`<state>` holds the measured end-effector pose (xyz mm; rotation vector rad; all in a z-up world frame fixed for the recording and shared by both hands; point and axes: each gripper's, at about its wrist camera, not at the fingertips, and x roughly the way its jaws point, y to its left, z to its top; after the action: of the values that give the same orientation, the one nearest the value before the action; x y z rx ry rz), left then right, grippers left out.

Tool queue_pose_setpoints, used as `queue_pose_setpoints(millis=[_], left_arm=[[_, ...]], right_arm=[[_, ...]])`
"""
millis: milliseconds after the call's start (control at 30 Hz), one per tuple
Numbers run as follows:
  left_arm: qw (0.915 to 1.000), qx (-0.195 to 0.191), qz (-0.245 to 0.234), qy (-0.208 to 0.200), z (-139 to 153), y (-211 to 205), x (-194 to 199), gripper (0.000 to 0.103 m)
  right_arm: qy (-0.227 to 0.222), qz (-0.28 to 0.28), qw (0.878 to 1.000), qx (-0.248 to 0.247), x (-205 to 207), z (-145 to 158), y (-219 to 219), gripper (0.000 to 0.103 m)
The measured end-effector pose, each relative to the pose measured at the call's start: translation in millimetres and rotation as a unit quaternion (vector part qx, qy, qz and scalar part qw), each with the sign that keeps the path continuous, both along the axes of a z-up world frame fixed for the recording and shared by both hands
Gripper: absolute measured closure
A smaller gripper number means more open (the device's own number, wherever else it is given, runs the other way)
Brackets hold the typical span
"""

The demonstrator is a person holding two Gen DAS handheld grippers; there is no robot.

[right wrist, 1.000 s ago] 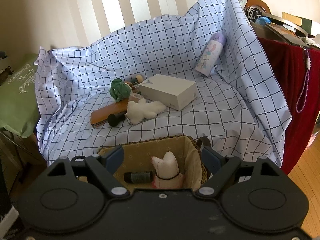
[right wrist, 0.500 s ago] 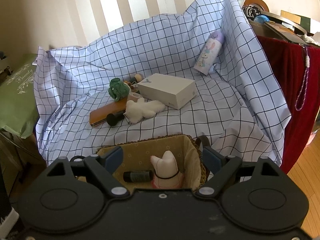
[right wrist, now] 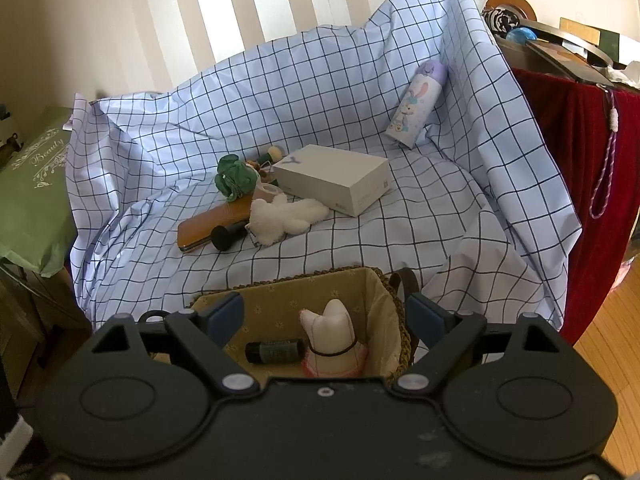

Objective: Organize soft objects
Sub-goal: 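Lower the towel bundle into the basket and open the right tool, then withdraw the right tool from the basket toward the white plush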

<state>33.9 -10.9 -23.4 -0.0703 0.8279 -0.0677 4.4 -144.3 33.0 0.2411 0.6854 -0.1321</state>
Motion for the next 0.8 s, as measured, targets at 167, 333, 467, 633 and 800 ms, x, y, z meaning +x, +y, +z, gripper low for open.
queue_pose_setpoints(millis=[167, 333, 467, 633, 800], left_arm=[[0.9999, 0.001, 0.001, -0.011, 3, 2, -2, 0.024], [0.9995, 0.006, 0.012, -0.028, 7, 4, -2, 0.024], [0.9990, 0.017, 0.011, -0.039, 8, 0, 1, 0.024], [0.9983, 0.037, 0.003, -0.046, 9, -7, 4, 0.024], [0.9972, 0.056, -0.003, -0.050, 10, -13, 8, 0.024]], right_arm=[[0.000, -0.005, 1.000, 0.002, 0, 0, -1, 0.014], [0.001, -0.012, 1.000, 0.003, 2, -2, -3, 0.014], [0.006, -0.022, 1.000, 0.009, 9, -3, -9, 0.014], [0.013, -0.032, 0.999, 0.015, 20, -5, -17, 0.014], [0.026, -0.039, 0.999, 0.017, 35, -9, -25, 0.014]])
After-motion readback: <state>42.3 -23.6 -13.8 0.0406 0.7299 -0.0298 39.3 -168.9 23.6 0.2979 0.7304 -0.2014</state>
